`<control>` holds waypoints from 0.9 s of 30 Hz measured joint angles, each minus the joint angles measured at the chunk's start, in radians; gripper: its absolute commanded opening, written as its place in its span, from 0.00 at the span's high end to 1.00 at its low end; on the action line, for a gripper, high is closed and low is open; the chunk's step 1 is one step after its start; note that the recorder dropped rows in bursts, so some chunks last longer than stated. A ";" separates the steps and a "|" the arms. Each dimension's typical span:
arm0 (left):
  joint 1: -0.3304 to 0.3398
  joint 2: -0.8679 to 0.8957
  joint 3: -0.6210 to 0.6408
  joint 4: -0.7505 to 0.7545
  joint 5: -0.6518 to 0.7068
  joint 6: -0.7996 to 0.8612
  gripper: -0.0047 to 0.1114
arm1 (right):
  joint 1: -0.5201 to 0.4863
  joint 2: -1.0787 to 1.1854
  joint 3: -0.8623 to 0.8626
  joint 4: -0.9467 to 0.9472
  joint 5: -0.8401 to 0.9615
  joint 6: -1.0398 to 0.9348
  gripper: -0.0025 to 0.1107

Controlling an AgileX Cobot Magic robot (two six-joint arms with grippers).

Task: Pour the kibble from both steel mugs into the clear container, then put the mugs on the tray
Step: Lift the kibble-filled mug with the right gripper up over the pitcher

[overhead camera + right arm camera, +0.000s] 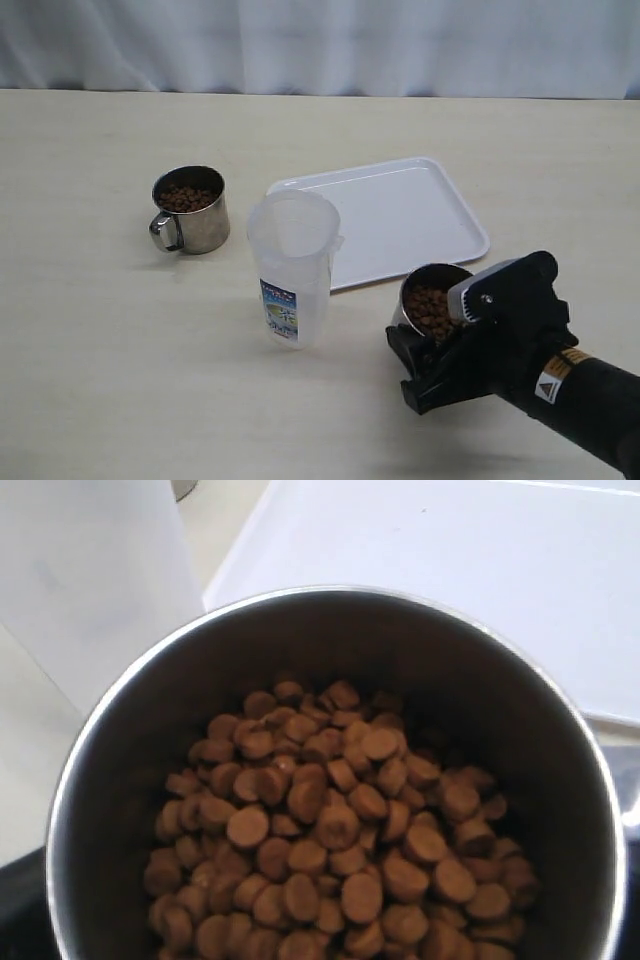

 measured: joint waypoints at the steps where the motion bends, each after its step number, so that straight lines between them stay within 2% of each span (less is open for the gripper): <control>1: 0.000 0.000 0.000 0.000 0.000 0.000 0.96 | 0.000 -0.032 -0.007 0.028 0.035 -0.033 0.94; 4: 0.000 0.000 0.000 0.000 0.000 0.000 0.96 | 0.000 -0.125 -0.055 0.103 0.165 -0.139 0.94; 5: 0.000 0.000 0.000 0.000 0.000 0.000 0.96 | 0.000 -0.182 -0.099 0.150 0.247 -0.218 0.94; 9: 0.000 0.000 0.000 0.002 0.000 0.000 0.96 | 0.000 -0.272 -0.190 0.307 0.366 -0.460 0.94; 10: 0.000 0.000 0.000 0.002 0.000 0.000 0.96 | 0.000 -0.292 -0.222 0.418 0.395 -0.597 0.94; 14: 0.000 0.000 0.000 0.002 0.000 0.000 0.96 | 0.000 -0.301 -0.272 0.713 0.406 -0.920 0.94; 16: 0.000 0.000 0.000 0.002 0.000 0.000 0.96 | 0.000 -0.301 -0.295 0.920 0.406 -1.170 0.94; 27: 0.000 0.000 0.000 0.002 0.000 0.000 0.96 | 0.000 -0.301 -0.297 0.986 0.408 -1.238 0.94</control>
